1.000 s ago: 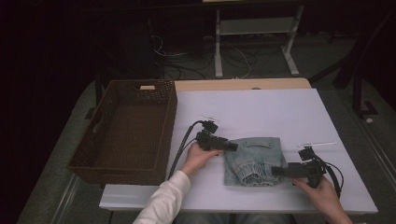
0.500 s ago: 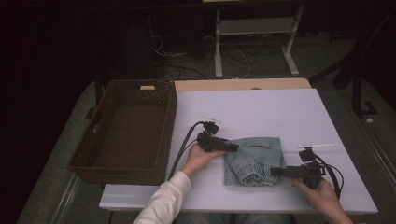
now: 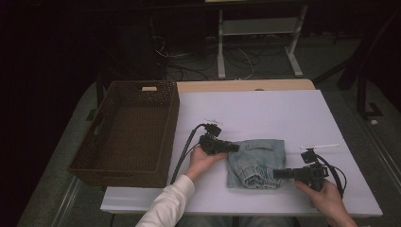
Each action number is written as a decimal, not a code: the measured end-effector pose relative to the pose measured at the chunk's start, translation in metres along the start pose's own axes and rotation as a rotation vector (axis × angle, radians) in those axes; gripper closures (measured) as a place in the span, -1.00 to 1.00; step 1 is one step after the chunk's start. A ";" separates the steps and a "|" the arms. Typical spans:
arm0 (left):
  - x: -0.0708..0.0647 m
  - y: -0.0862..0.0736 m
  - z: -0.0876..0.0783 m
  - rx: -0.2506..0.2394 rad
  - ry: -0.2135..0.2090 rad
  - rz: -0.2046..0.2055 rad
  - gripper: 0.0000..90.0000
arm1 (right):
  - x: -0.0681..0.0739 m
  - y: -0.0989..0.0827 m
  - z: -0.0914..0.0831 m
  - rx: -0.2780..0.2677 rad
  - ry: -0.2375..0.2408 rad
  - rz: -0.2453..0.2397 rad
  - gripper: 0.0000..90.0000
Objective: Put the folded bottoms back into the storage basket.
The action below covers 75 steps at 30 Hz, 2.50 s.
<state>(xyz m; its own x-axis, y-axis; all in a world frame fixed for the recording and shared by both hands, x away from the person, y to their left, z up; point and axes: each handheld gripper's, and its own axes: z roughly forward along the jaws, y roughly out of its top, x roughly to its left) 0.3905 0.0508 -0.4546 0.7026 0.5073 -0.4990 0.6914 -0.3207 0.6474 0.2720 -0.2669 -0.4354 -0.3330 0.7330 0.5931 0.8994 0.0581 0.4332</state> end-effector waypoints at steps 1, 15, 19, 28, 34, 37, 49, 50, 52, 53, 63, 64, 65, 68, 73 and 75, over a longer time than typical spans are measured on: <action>-0.001 -0.001 0.000 -0.009 0.004 0.016 0.49 | 0.001 0.001 -0.001 0.006 -0.004 -0.011 0.41; -0.008 0.001 -0.005 -0.033 0.008 0.054 0.60 | 0.004 0.004 -0.009 0.012 0.022 -0.042 0.49; -0.011 0.004 -0.008 -0.033 0.012 0.068 0.61 | 0.005 0.004 -0.012 0.009 0.027 -0.047 0.50; -0.017 0.011 -0.021 -0.083 0.001 0.075 0.61 | 0.015 0.005 -0.020 -0.047 0.026 -0.091 0.50; -0.026 0.020 -0.037 -0.131 -0.015 0.082 0.61 | 0.025 0.006 -0.029 -0.090 0.034 -0.121 0.51; -0.031 0.025 -0.044 -0.150 -0.014 0.091 0.61 | 0.030 0.007 -0.034 -0.112 0.042 -0.129 0.52; -0.046 0.038 -0.067 -0.185 0.006 0.111 0.61 | 0.046 0.017 -0.047 -0.137 0.054 -0.159 0.52; -0.046 0.038 -0.069 -0.188 0.006 0.109 0.61 | 0.047 0.018 -0.048 -0.137 0.055 -0.162 0.52; -0.047 0.040 -0.072 -0.193 0.008 0.104 0.61 | 0.049 0.020 -0.050 -0.141 0.056 -0.166 0.52; -0.048 0.041 -0.074 -0.192 0.013 0.106 0.61 | 0.051 0.021 -0.050 -0.142 0.057 -0.167 0.52; -0.058 0.055 -0.092 -0.202 0.040 0.120 0.61 | 0.059 0.029 -0.055 -0.172 0.086 -0.184 0.52; -0.059 0.056 -0.093 -0.203 0.041 0.121 0.61 | 0.060 0.030 -0.055 -0.176 0.089 -0.185 0.52; -0.059 0.058 -0.095 -0.205 0.043 0.121 0.61 | 0.061 0.030 -0.056 -0.177 0.091 -0.185 0.52; -0.061 0.062 -0.098 -0.208 0.047 0.120 0.60 | 0.064 0.033 -0.057 -0.182 0.094 -0.190 0.52; -0.063 0.069 -0.104 -0.207 0.053 0.122 0.61 | 0.068 0.040 -0.060 -0.185 0.093 -0.198 0.52; -0.064 0.072 -0.107 -0.207 0.058 0.127 0.60 | 0.069 0.042 -0.062 -0.187 0.097 -0.198 0.52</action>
<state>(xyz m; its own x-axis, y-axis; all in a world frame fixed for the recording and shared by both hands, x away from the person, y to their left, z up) 0.3766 0.0805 -0.3147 0.7666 0.5202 -0.3763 0.5449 -0.2171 0.8099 0.2692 -0.2555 -0.3343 -0.5309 0.6509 0.5427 0.7491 0.0610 0.6597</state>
